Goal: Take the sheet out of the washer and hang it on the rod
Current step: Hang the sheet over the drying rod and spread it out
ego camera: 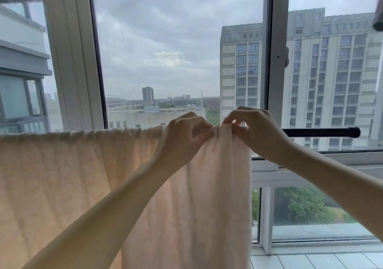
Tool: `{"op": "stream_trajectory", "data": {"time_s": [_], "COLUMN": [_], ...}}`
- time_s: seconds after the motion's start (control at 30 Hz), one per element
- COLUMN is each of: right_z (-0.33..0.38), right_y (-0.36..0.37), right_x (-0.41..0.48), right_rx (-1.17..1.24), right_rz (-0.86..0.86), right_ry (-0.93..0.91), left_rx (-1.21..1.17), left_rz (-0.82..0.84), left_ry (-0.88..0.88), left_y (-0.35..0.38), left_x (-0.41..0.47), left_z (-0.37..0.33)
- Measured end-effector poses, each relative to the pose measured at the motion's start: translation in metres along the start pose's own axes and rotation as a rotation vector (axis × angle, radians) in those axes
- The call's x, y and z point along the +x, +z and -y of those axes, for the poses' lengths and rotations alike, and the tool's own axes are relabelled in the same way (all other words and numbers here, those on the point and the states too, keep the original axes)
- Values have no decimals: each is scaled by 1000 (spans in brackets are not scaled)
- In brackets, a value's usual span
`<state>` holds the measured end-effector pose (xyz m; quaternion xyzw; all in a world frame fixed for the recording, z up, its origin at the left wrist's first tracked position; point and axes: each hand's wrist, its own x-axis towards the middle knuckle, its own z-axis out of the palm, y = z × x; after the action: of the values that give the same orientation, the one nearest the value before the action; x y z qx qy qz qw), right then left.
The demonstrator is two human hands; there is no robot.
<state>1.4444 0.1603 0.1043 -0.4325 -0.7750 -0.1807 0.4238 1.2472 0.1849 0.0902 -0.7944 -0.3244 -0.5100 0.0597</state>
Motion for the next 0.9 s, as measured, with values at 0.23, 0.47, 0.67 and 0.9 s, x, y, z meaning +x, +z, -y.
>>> {"op": "stream_trajectory", "data": {"time_s": [0.23, 0.47, 0.67, 0.9], "right_z": [20, 29, 26, 13], "right_y": [6, 23, 9, -7], "right_x": [40, 44, 35, 25], "right_rx": [-76, 130, 177, 134], "right_rz": [-13, 167, 449, 431], "right_ry": [18, 114, 114, 117], "left_rx": [-89, -29, 123, 240], "left_rz": [3, -24, -31, -25], "left_ry": [-59, -187, -145, -138], "left_y": [-9, -30, -40, -50], "left_x": [2, 3, -1, 1], "left_z": [6, 20, 30, 56]}}
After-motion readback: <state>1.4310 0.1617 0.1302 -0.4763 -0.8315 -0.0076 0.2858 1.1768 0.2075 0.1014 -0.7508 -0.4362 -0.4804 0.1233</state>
